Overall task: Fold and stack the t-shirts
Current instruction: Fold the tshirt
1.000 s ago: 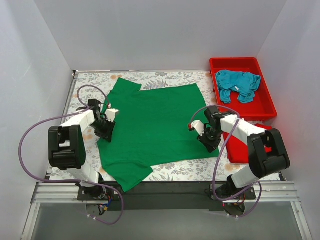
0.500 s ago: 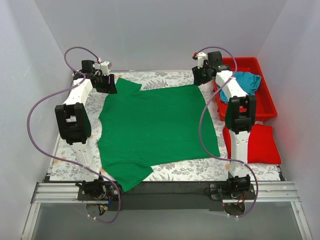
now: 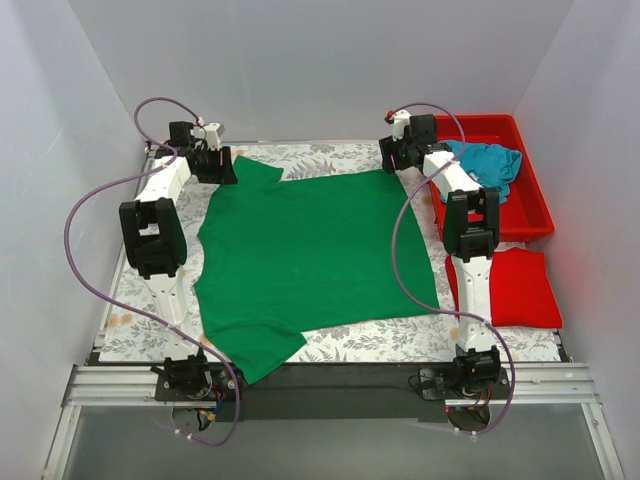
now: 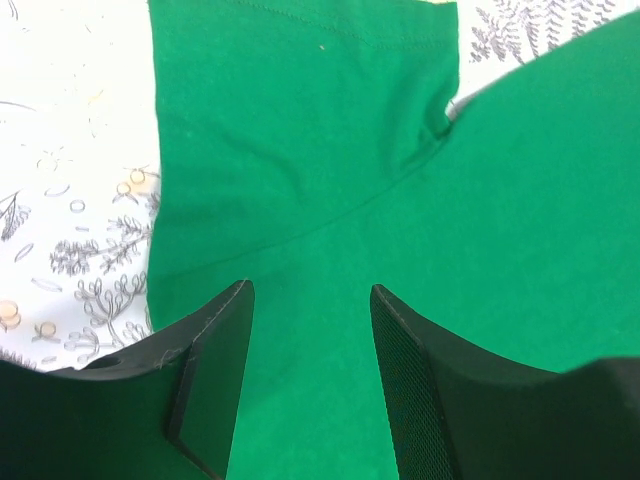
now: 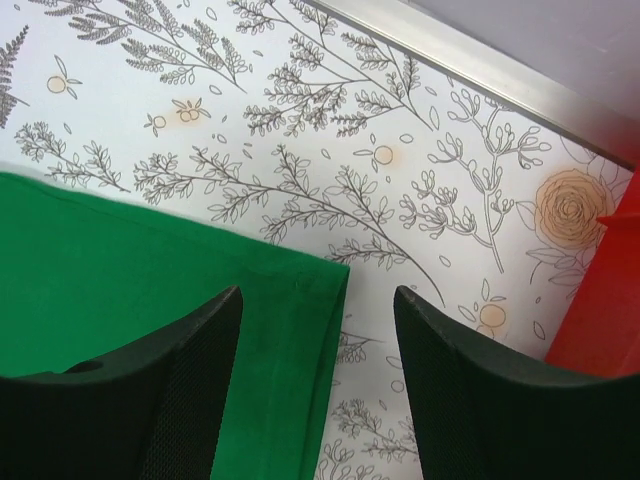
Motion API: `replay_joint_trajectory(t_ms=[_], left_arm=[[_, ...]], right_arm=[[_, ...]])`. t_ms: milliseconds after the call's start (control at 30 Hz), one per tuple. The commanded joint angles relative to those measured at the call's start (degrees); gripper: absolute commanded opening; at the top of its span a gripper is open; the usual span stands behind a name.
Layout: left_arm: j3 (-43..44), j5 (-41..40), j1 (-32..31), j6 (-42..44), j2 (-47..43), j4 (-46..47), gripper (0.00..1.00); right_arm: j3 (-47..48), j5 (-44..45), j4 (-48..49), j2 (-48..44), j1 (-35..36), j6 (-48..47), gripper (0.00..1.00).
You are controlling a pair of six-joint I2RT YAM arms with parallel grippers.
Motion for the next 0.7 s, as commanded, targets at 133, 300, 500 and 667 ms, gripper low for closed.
replay_joint_trajectory(t_ms=[133, 300, 500, 667], left_arm=[[6.7, -0.4, 0.3, -1.0, 3.7, 1.8, 0.50], [7.9, -0.7, 0.3, -1.0, 5.4, 1.8, 0.50], [9.6, -3.4, 0.3, -0.7, 8.0, 2.0, 0.50], [12.8, -4.4, 0.8, -4.2, 11.5, 5.4, 0.50]], right_arm=[[1.9, -1.5, 6.9, 3.3, -0.1, 1.8, 0.68], [1.6, -1.3, 6.8, 4.6, 0.0, 1.2, 0.68], [1.3, -1.8, 6.8, 5.4, -0.1, 0.1, 0.54], [1.0, -3.5, 6.7, 5.2, -0.1, -0.8, 0.22]])
